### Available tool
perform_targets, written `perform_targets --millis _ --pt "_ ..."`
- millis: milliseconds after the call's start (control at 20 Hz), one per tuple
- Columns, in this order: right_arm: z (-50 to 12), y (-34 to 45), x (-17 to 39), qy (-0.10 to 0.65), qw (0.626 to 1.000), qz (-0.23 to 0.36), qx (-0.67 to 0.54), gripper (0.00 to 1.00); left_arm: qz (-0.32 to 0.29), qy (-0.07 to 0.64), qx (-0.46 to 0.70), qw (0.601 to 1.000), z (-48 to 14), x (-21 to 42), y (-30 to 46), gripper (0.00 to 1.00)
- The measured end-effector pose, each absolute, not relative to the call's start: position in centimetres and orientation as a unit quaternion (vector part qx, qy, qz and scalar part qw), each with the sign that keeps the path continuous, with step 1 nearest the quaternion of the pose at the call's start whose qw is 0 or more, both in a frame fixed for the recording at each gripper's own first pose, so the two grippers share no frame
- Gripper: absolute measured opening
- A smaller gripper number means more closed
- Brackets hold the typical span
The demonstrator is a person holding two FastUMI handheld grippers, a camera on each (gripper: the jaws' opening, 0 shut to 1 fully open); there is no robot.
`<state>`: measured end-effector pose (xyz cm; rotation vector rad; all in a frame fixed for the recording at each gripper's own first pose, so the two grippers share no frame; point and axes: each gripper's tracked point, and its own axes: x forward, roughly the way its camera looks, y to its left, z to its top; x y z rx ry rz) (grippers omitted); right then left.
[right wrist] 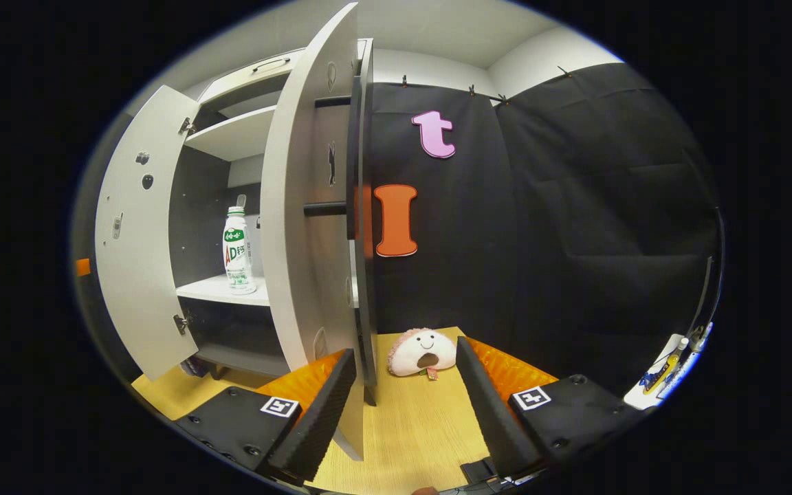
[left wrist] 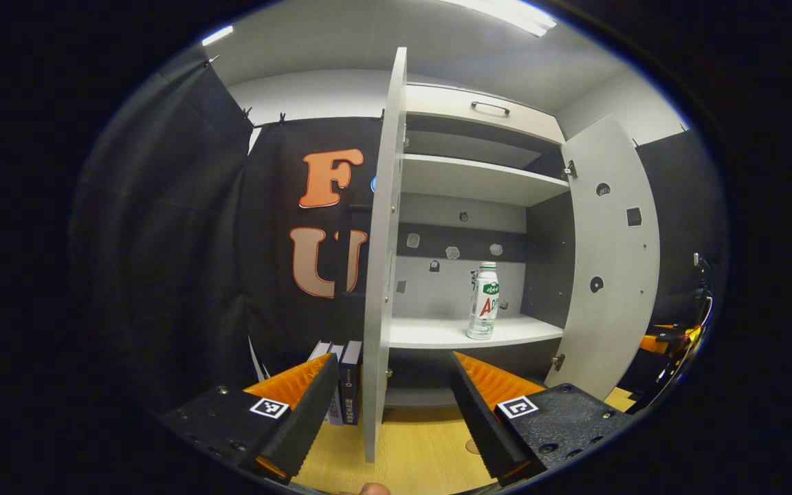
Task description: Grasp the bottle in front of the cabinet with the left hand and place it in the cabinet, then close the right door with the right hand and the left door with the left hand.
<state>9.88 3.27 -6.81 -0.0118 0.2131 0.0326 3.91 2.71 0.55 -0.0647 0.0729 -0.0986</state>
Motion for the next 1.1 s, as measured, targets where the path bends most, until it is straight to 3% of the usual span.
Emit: perform_targets --millis 150,200,300,350,400,450,550,600,1100 --pt "-6.7 3.9 9.7 0.106 0.994 0.012 -0.018 0.97 -0.047 0.032 -0.033 0.998 0.6 3.4 3.4 0.95" --pt "-6.7 4.2 9.7 0.105 0.994 0.012 -0.020 0.87 -0.046 0.029 -0.030 0.998 0.7 3.2 3.6 0.95" --pt "-6.7 5.0 9.6 0.106 0.994 0.017 -0.017 0.87 -0.047 0.023 -0.026 0.998 1.0 3.1 3.8 0.95" --pt "-6.8 5.6 9.6 0.108 0.994 0.022 -0.013 0.97 -0.048 0.022 -0.026 0.998 1.0 3.0 3.8 0.95" --pt "-7.0 6.3 9.6 0.109 0.994 0.030 -0.006 0.97 -0.048 0.021 -0.027 0.998 1.1 3.0 3.9 0.95" --pt "-7.1 7.1 9.6 0.111 0.993 0.040 0.000 0.87 -0.048 0.020 -0.028 0.998 1.1 3.0 3.9 0.95" --pt "-7.3 8.9 9.8 0.115 0.991 0.063 0.011 0.87 -0.047 0.018 -0.028 0.998 1.0 2.8 4.4 0.95" --pt "-7.4 9.7 9.9 0.115 0.991 0.071 0.012 0.97 -0.043 0.018 -0.026 0.999 1.1 2.8 4.7 0.95" --pt "-8.2 14.8 11.6 0.107 0.988 0.112 0.019 0.97 -0.010 0.008 -0.020 1.000 1.1 2.3 8.2 0.95"
